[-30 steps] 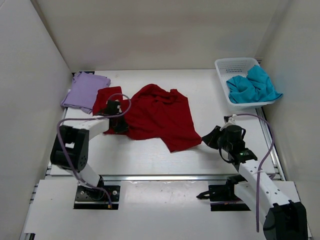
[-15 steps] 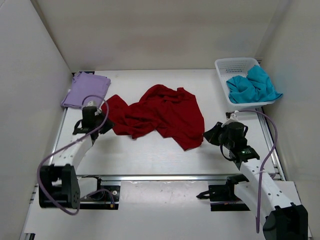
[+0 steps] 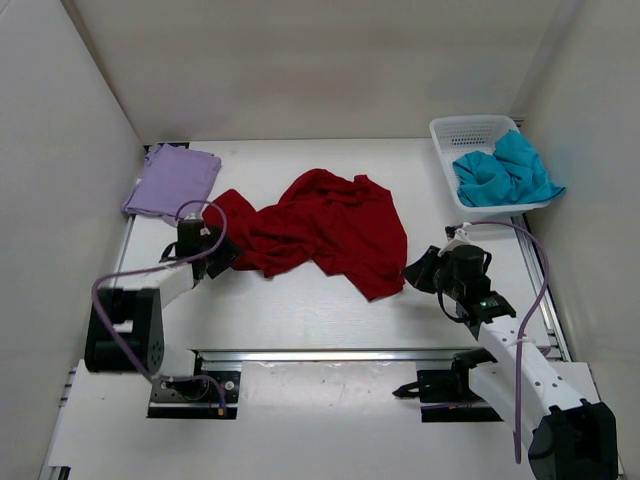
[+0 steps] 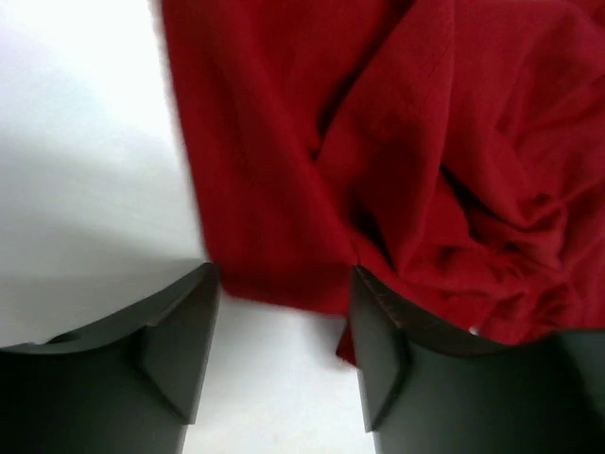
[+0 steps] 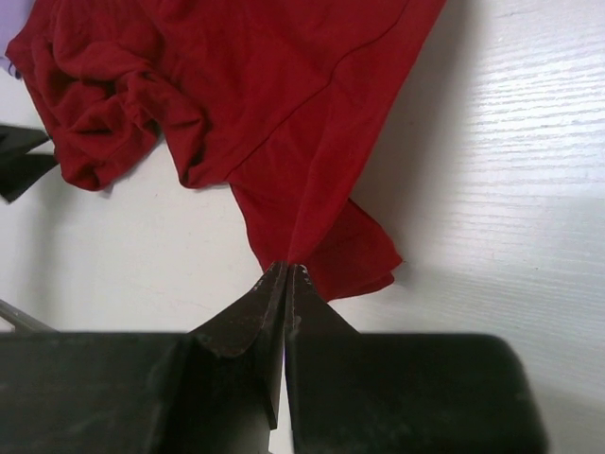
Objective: Fold and stack the t-shirts
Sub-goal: Flatten out the tshirt
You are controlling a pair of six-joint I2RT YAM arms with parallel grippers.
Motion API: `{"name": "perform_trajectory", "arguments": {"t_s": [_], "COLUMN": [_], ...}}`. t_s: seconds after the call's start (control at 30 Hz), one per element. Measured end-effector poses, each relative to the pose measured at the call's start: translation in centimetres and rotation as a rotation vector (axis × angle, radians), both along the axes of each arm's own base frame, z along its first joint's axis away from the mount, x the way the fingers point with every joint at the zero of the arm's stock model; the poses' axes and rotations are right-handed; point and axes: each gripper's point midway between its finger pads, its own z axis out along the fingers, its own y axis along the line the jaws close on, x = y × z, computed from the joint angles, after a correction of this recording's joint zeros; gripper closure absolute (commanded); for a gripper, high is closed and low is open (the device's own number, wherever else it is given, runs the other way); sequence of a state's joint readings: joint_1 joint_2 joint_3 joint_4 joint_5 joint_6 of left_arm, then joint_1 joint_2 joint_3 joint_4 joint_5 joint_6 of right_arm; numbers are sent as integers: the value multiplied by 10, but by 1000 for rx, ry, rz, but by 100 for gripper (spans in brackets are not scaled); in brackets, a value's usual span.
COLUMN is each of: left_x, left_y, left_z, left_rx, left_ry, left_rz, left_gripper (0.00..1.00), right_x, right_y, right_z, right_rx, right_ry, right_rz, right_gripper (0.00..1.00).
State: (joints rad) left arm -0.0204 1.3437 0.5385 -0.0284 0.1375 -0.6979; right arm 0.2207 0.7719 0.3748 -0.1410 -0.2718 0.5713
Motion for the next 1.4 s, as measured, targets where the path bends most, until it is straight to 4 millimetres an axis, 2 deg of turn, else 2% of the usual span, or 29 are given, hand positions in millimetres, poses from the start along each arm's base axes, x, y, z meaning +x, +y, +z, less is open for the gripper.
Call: {"name": "perform_trajectory", "arguments": {"t_s": [0.03,0.1,0.17,0.23,0.3,0.37,0.43,0.47,0.5,0.53,0.57,0.6,0.67,0.7,0.73,0.77,0.83,0.87,0.9,0.93,1.0,1.07,1.1,1.17,1.2,1.27,1.33,1.37,1.4], "left_x": [6,20,33,39,47,63,76,77,74,70,65,63,65,69,72,70,54,43,37,35,38,42,40,30,20,-2,-25,-36,-46], "left_y": [-4,-13,-21,-25,-24,-23,-18,-13,-4,7,19,30,44,49,53,55,59,59,57,55,50,49,49,51,56,71,82,82,78], "left_z": [-5,-13,-18,-13,6,46,104,131,157,176,190,195,186,170,150,119,65,45,36,34,43,60,69,84,85,74,48,33,20], "left_rx": [-3,-12,-27,-48,-43,-28,-15,-6,13,39,71,94,117,103,79,48,12,3,4,13,56,111,138,156,152,139,123,116,105], "left_ry": [19,50,65,70,56,-7,-129,-191,-259,-310,-347,-358,-336,-296,-253,-183,-28,45,87,100,82,27,-6,-82,-109,-118,-69,-35,-6], "left_rz": [-13,-38,-68,-85,-98,-117,-130,-131,-120,-104,-79,-51,-29,-22,-16,-7,17,28,26,20,-2,-10,-8,14,40,113,185,204,211], "left_gripper": [45,85,100,100,100,100,100,98,87,64,48,33,19,17,17,17,17,18,18,20,22,36,38,55,59,62,68,72,71], "right_x": [0,-1,-1,-2,-2,-3,-4,-5,-6,-6,-7,-8,-11,-11,-12,-13,-14,-14,-13,-12,-10,-9,-10,-9,-9,-10,-10,-10,-11], "right_y": [1,1,2,2,2,1,1,1,1,1,2,4,8,8,8,8,6,5,5,5,5,5,4,4,5,6,8,9,10], "right_z": [-1,-2,-2,-2,-2,-2,0,1,3,4,5,6,7,8,8,8,9,10,12,15,20,21,21,20,20,19,18,18,18], "right_rx": [1,2,3,2,0,-2,-4,-5,-5,-3,-1,0,6,6,6,4,0,-4,-5,-4,-4,-5,-6,-8,-9,-10,-10,-10,-10], "right_ry": [3,8,8,8,8,7,-1,-3,-7,-12,-17,-20,-22,-22,-21,-22,-22,-23,-27,-34,-47,-53,-53,-50,-49,-46,-44,-43,-44], "right_rz": [3,8,11,11,12,14,16,17,19,21,25,33,49,51,52,51,48,46,43,43,43,42,42,42,42,45,54,57,62], "right_gripper": [100,100,100,100,100,100,100,100,100,100,100,100,100,100,99,100,100,100,100,100,99,100,100,100,100,100,100,100,100]}}
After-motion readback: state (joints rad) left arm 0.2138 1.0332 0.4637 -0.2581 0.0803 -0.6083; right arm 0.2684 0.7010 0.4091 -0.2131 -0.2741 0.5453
